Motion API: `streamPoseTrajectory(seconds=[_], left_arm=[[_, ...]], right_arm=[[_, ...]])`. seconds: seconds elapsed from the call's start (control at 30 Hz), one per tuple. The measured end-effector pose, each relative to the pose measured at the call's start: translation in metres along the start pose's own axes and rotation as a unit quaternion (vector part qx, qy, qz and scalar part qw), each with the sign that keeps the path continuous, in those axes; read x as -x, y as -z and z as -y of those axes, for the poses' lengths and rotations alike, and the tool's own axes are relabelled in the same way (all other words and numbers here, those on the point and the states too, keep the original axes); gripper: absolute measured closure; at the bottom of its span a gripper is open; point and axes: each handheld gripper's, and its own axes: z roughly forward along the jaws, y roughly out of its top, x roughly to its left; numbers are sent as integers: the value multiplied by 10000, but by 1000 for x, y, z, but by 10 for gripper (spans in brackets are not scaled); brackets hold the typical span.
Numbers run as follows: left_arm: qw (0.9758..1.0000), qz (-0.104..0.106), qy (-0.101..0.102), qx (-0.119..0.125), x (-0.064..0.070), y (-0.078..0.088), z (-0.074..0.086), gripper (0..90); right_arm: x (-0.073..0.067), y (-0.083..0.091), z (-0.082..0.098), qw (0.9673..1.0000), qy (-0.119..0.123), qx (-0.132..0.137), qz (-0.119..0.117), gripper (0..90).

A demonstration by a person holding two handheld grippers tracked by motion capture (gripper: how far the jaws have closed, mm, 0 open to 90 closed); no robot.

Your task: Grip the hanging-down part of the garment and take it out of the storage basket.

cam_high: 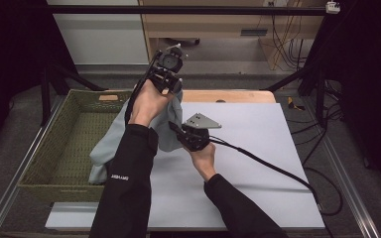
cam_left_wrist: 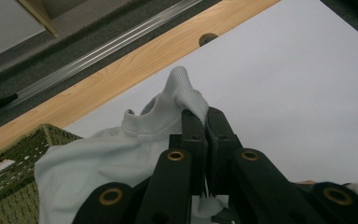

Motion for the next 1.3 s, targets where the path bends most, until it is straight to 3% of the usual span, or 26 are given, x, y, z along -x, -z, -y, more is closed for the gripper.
streamPoseTrajectory(seconds=[0.17, 0.2, 0.23, 0.33, 0.5, 0.67, 0.73, 1.07, 1.3], left_arm=[[10000, -1, -27, -2, 2, 0, -1, 870], [10000, -13, -29, -12, 2, -1, -2, 870], [10000, -6, -42, -12, 5, -2, -2, 870], [9998, 9, -151, -85, 7, -2, -4, 870], [9999, 14, -100, -17, 12, -4, -5, 870], [10000, 58, -35, 49, 16, -4, -6, 870], [9999, 38, -140, -22, 16, -2, -6, 870], [9997, 128, -194, -13, 23, -2, -8, 870], [9993, 199, -310, 2, 30, -3, -11, 870]], right_arm=[[6, 16, -1, 10000, -66, 58, 35, 874], [9, 20, -1, 9999, 127, 95, 41, 875], [10, 29, -2, 9998, 170, 98, 43, 875], [13, 40, -5, 9997, 115, 217, 70, 875], [20, 54, -10, 9996, 151, 244, 73, 875], [31, 71, -12, 9992, 244, 206, 247, 875], [34, 76, -13, 9992, 237, 165, 275, 876], [45, 101, -23, 9977, 339, 300, 507, 876], [54, 119, -36, 9948, 416, 350, 857, 876]])
